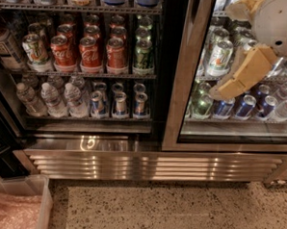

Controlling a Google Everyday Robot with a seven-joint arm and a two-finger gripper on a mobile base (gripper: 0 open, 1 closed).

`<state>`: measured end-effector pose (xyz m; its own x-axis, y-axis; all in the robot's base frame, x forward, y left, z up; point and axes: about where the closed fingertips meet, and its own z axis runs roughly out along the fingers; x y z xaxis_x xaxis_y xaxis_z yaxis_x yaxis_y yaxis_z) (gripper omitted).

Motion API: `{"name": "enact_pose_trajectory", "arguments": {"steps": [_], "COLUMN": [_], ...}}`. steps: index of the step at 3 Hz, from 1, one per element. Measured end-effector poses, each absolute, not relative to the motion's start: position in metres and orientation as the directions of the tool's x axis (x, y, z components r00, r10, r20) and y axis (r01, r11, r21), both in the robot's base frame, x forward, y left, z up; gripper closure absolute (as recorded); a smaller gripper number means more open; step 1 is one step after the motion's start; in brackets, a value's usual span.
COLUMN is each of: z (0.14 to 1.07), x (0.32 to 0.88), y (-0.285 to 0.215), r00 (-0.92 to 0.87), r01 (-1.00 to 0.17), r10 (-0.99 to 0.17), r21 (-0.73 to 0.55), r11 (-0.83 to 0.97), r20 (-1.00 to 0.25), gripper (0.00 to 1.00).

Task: Open left fridge door

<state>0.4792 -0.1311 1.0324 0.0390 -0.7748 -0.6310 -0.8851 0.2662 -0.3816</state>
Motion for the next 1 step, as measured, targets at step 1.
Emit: {"name": "enact_pose_trajectory", "arguments": {"steps": [1], "z": [1.0324], "x": [0.4792], "y": [-0.1311], "r00": [0.039], "r01": [-0.885], "r10": [-0.775], "r21": [-0.382], "r11": [0.266], "r20": [-0.631], "gripper": [0.0]}}
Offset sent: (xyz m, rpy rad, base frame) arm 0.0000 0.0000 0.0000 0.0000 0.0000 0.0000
